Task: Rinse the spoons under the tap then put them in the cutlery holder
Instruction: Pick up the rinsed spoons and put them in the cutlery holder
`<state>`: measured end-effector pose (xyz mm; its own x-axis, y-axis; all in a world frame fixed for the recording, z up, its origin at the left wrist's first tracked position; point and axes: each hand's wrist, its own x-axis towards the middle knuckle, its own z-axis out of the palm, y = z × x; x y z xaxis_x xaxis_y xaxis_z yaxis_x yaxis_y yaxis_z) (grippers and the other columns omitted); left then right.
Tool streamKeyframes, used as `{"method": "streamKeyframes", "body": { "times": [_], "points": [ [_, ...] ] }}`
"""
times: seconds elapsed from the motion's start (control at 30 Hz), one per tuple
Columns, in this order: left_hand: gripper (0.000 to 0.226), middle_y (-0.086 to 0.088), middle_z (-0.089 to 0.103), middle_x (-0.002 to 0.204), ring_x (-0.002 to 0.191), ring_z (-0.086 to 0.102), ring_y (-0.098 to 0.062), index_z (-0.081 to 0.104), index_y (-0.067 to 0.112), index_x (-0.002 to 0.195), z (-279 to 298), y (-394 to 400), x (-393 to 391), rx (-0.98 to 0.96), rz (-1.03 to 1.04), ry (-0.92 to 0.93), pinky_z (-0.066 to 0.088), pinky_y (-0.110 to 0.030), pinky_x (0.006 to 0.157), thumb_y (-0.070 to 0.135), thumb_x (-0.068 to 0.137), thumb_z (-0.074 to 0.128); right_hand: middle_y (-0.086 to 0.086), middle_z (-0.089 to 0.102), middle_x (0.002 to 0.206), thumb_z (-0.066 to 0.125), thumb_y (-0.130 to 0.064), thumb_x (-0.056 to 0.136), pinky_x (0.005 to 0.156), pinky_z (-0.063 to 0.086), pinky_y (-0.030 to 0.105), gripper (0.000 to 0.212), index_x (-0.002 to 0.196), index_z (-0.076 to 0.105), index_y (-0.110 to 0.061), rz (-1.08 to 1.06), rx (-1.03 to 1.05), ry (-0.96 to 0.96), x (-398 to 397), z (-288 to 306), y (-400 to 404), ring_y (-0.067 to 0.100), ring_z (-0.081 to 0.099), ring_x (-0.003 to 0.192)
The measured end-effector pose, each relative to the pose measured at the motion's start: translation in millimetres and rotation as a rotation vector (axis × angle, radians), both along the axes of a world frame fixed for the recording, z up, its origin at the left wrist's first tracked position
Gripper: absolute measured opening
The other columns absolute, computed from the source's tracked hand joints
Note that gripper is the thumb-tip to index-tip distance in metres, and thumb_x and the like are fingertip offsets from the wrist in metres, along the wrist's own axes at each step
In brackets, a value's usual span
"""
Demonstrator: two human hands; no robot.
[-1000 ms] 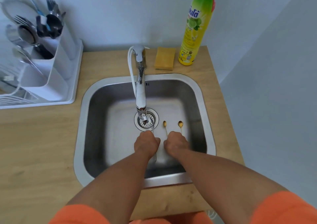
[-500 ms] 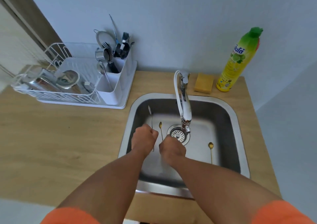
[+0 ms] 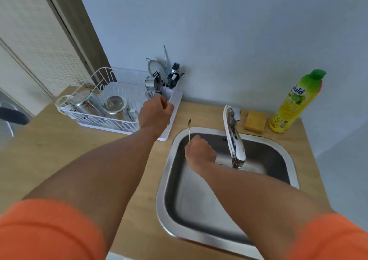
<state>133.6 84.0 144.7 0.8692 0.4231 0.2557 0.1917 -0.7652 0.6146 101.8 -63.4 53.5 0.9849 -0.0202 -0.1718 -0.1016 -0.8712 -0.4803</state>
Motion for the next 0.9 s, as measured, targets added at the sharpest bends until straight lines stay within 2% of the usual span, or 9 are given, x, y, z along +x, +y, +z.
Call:
{"method": "streamKeyframes", "body": {
  "times": [0.17,0.33,0.5,0.63,0.7,0.77,0.9],
  "points": [
    [0.021,-0.005,0.065,0.089,0.078,0.059,-0.03,0.061,0.016,0.106,14.4,26.5,16.5,0.132,0.078,0.004,0.04,-0.038,0.066,0.036,0.102,0.054,0.003,0.064,0.093,0.046,-0.031,0.1,0.069,0.041,0.037,0.016,0.101,0.057,-0.019,0.053,0.087,-0.129,32.6,42.7,21.3,0.033,0.068,0.093],
    [0.021,-0.005,0.057,0.08,0.072,0.052,-0.033,0.056,0.015,0.104,-4.3,37.8,11.1,0.19,0.138,0.075,0.038,-0.04,0.066,0.033,0.105,0.047,0.005,0.071,0.103,0.048,-0.034,0.101,0.069,0.04,0.036,0.019,0.106,0.061,-0.02,0.083,0.112,-0.263,68.5,89.3,42.4,0.032,0.066,0.092],
    [0.021,-0.005,0.056,0.08,0.073,0.052,-0.031,0.058,0.016,0.099,-30.6,43.0,-2.5,0.177,0.164,0.221,0.038,-0.04,0.065,0.033,0.105,0.046,0.004,0.067,0.096,0.047,-0.034,0.103,0.067,0.042,0.036,0.022,0.107,0.061,-0.018,0.11,0.127,-0.356,91.1,116.2,61.3,0.027,0.057,0.079],
    [0.015,-0.004,0.067,0.091,0.081,0.06,-0.029,0.061,0.024,0.091,-33.8,43.6,-3.8,0.054,0.141,0.301,0.045,-0.039,0.071,0.031,0.102,0.054,0.004,0.064,0.094,0.047,-0.034,0.103,0.068,0.04,0.036,0.022,0.107,0.063,-0.018,0.119,0.14,-0.368,95.6,122.2,77.6,0.028,0.053,0.078],
    [0.011,-0.004,0.071,0.096,0.088,0.066,-0.028,0.066,0.024,0.092,-32.1,45.3,-2.7,-0.067,0.152,0.293,0.052,-0.04,0.077,0.029,0.099,0.06,0.006,0.067,0.1,0.048,-0.034,0.103,0.069,0.041,0.036,0.023,0.108,0.063,-0.018,0.142,0.15,-0.346,94.5,118.2,82.8,0.029,0.056,0.082],
    [0.01,-0.003,0.073,0.098,0.092,0.068,-0.028,0.069,0.022,0.095,-32.1,45.6,-3.9,-0.147,0.166,0.259,0.056,-0.042,0.083,0.029,0.099,0.063,0.004,0.065,0.096,0.048,-0.034,0.103,0.069,0.042,0.036,0.022,0.108,0.064,-0.02,0.15,0.148,-0.33,91.9,110.8,85.2,0.028,0.058,0.085],
    [0.014,0.0,0.072,0.1,0.091,0.065,-0.024,0.068,0.019,0.105,-41.7,38.1,-14.7,-0.21,0.206,0.105,0.049,-0.035,0.076,0.028,0.1,0.059,-0.001,0.061,0.087,0.05,-0.032,0.102,0.066,0.041,0.034,0.018,0.106,0.065,-0.024,0.14,0.149,-0.284,86.4,92.9,86.1,0.025,0.057,0.08]
  ]
}}
